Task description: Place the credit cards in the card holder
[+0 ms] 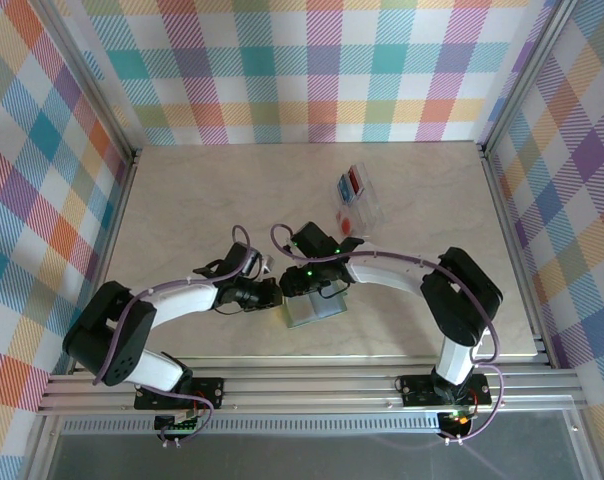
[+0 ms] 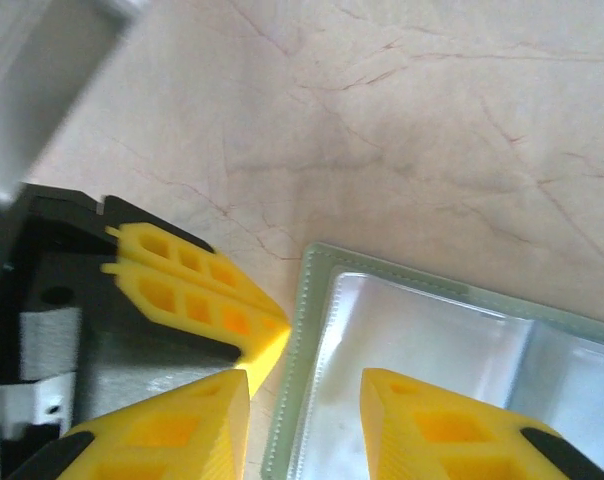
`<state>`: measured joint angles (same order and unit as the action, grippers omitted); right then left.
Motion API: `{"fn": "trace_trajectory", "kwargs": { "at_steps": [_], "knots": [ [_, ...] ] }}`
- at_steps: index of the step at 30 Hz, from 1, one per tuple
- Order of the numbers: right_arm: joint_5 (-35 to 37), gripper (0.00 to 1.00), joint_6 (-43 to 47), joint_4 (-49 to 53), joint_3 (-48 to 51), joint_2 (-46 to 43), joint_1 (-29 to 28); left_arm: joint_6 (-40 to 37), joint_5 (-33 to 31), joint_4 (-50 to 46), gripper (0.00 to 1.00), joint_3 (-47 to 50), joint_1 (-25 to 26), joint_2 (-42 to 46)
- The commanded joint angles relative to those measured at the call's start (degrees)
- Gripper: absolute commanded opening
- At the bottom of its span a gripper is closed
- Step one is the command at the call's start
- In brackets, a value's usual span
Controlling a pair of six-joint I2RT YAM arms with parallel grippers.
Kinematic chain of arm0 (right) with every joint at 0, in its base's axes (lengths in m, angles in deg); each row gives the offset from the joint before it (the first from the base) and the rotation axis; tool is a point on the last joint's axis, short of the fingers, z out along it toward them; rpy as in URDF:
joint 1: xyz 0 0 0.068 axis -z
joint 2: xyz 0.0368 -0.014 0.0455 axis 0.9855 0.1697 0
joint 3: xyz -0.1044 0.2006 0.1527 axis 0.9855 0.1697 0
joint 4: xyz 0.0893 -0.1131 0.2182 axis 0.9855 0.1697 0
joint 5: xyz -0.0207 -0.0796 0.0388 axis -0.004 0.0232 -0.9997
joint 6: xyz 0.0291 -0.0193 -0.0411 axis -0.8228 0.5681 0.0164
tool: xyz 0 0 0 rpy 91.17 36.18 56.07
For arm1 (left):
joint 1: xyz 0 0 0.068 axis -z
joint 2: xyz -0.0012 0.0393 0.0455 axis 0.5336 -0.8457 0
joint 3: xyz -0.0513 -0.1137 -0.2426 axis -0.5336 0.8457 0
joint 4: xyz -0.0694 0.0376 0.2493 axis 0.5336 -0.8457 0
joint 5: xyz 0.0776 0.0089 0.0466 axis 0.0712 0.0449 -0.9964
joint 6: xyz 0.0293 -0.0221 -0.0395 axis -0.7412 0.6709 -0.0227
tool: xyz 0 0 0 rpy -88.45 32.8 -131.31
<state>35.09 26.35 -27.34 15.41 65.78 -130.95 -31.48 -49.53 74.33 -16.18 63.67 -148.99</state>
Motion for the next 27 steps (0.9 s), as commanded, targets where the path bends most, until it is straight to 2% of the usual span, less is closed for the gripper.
{"fn": "trace_trajectory", "kwargs": {
  "at_steps": [1,6,8,16,18,21,27],
  "knots": [
    [5.7,0.35,1.3,4.2,0.0,-1.7,-0.1,-0.3,-1.1,-1.1,0.12,1.0,-0.7,2.4],
    [5.5,0.37,0.2,2.0,3.9,-3.4,2.2,1.0,-1.3,0.3,0.16,1.4,-0.7,5.0],
    [5.8,0.42,0.2,1.9,4.4,-3.7,2.9,1.8,-1.1,0.5,0.19,0.4,-0.2,4.9],
    [7.4,0.43,-2.0,-0.6,7.2,-5.7,6.6,1.3,-1.7,-4.5,0.19,-7.8,2.4,-1.0],
    [10.9,0.44,-1.8,1.6,6.2,-7.0,7.2,0.3,-2.0,-5.3,0.18,-9.0,2.7,-2.6],
    [15.7,0.54,-1.3,5.5,3.2,-8.4,9.2,-1.1,-3.4,-5.4,0.18,-9.0,3.3,-4.1],
    [17.8,0.60,0.3,10.1,-4.0,-6.5,16.6,-2.6,-5.0,-3.3,0.17,-6.6,3.4,-6.9]
  ]
}}
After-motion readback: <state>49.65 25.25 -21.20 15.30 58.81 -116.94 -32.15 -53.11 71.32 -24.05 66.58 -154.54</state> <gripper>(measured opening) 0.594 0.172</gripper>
